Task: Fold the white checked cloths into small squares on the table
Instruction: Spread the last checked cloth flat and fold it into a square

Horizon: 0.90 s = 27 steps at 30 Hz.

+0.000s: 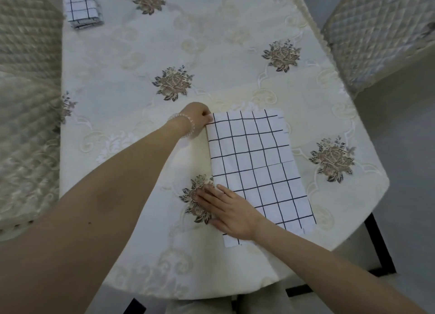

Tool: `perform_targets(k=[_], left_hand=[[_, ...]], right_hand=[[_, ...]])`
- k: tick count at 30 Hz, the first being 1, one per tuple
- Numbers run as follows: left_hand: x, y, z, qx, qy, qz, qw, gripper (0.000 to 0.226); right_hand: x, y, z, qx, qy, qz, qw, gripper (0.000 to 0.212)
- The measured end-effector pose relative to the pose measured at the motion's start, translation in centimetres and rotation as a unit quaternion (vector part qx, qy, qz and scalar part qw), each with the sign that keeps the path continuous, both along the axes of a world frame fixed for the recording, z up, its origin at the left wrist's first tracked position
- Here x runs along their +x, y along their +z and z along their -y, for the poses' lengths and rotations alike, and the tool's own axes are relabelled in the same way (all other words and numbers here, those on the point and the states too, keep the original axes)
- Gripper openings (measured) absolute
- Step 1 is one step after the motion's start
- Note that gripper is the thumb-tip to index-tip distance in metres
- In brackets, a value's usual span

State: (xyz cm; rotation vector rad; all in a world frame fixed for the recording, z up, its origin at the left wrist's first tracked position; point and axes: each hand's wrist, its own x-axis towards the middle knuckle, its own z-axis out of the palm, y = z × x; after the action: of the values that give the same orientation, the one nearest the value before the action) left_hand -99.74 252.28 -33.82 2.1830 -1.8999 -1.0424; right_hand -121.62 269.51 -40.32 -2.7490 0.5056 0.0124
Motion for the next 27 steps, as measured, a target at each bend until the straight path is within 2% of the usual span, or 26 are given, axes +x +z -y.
perform_targets(k=[2,4,7,8,9,11,13,15,18,22,27], left_hand=[[-0.6,0.1,0.9,0.007,-0.054,0.061,0.997,0.017],[-1.1,-0.3,1.0,-0.003,-0.057,0.071,0.996,0.016],[-1.4,-0.6,-0.3,-0.057,0.031,-0.012,0.998,0.009],[-1.5,-0.5,-0.8,-0.071,0.065,-0.041,0.995,0.013],[-1.6,-0.4,-1.5,-0.085,0.079,-0.037,0.993,0.023],[-2.3,-0.5,-3.4,-0.147,0.042,0.057,0.987,0.038],[-3.6,-0.9,-6.0,-0.219,-0.009,0.104,0.970,0.042],[-5.3,-2.0,-8.5,-0.251,-0.054,0.121,0.959,0.045],[-7.3,-4.0,-10.4,-0.197,-0.096,0.157,0.963,0.056],[-7.8,-5.9,-10.9,-0.149,-0.067,0.171,0.972,0.058],[-8.0,-5.5,-10.6,-0.176,-0.057,0.184,0.965,0.059]], right_hand=[[0.0,-0.2,-0.2,0.003,0.000,0.001,1.000,0.059],[-0.1,-0.3,-0.1,0.011,-0.004,0.006,1.000,0.058],[0.0,0.5,0.0,0.008,-0.012,0.020,1.000,0.057],[0.0,1.0,0.1,0.006,-0.029,0.031,0.999,0.056],[-0.1,1.4,0.3,0.005,-0.057,0.044,0.997,0.055],[-0.8,2.2,1.0,-0.010,-0.150,0.056,0.987,0.055],[-2.3,2.6,2.3,-0.022,-0.257,0.052,0.965,0.055],[-3.9,2.6,3.7,-0.018,-0.319,0.031,0.947,0.055],[-6.1,1.5,5.1,-0.013,-0.351,-0.006,0.936,0.057],[-9.0,0.0,4.7,-0.011,-0.433,-0.025,0.901,0.061],[-8.2,1.2,5.5,-0.006,-0.458,0.006,0.889,0.062]])
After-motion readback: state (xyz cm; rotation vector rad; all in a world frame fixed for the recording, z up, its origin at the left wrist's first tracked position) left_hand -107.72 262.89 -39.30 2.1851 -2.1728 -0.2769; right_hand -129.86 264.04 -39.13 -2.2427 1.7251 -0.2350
